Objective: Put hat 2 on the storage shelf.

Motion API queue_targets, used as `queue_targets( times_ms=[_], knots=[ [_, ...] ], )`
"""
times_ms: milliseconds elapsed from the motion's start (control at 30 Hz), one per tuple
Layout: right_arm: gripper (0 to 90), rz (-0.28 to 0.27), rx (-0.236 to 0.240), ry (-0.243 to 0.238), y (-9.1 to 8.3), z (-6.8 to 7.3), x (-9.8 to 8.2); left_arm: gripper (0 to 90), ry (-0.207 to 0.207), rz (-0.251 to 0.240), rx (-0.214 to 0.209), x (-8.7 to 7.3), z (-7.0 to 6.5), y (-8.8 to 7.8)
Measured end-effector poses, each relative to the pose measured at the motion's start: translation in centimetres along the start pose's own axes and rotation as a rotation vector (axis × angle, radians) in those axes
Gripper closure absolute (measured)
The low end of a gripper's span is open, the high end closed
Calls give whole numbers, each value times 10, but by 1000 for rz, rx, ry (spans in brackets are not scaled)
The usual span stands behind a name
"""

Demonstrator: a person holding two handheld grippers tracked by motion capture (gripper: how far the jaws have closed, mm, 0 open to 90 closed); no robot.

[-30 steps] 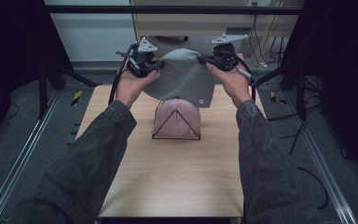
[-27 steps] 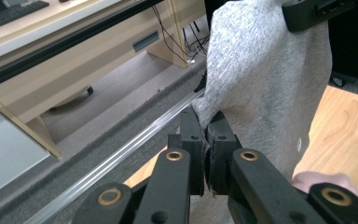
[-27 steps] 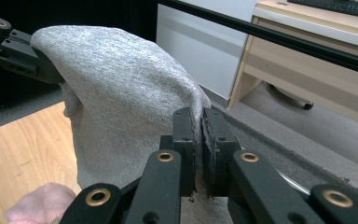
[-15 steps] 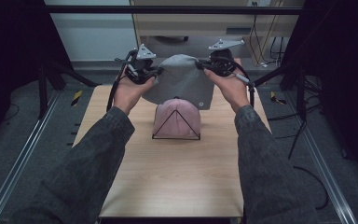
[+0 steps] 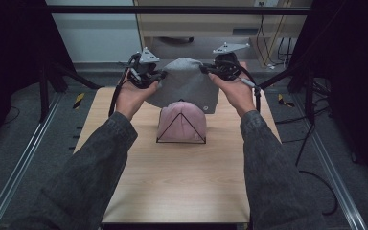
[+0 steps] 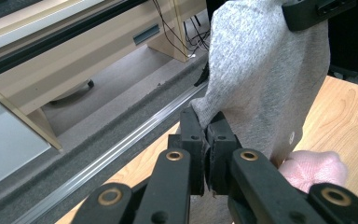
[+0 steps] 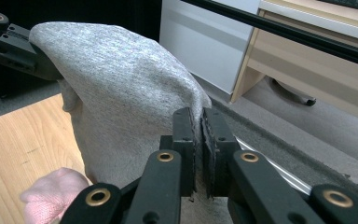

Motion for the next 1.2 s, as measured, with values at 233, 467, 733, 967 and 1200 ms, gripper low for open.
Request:
queue_targets(
  times_ms=[233,467,733,967,1200],
  knots=[
    [850,10,2,-5,1,1,-2,878,-7,4,-3,-4,0,2],
    [850,56,18,-17,9,9,-19,877,-19,30,-14,-21,0,10],
    [850,100,38,-18,20,18,-39,878,-24,64,-24,-44,-4,19],
    [849,131,55,-18,28,27,-58,877,-36,109,-28,-66,-5,26],
    [849,155,69,-5,35,34,-74,877,-38,128,-31,-78,-8,29]
  ],
)
Point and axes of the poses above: each handheld gripper's, and its own axes: y roughly forward along the jaws, x roughly out of its top, z roughly to its left, the point moved 9 cm from there along y, roughly forward along the jaws, and after that the axes turned 5 degrees about -y, right-handed, at the moved point
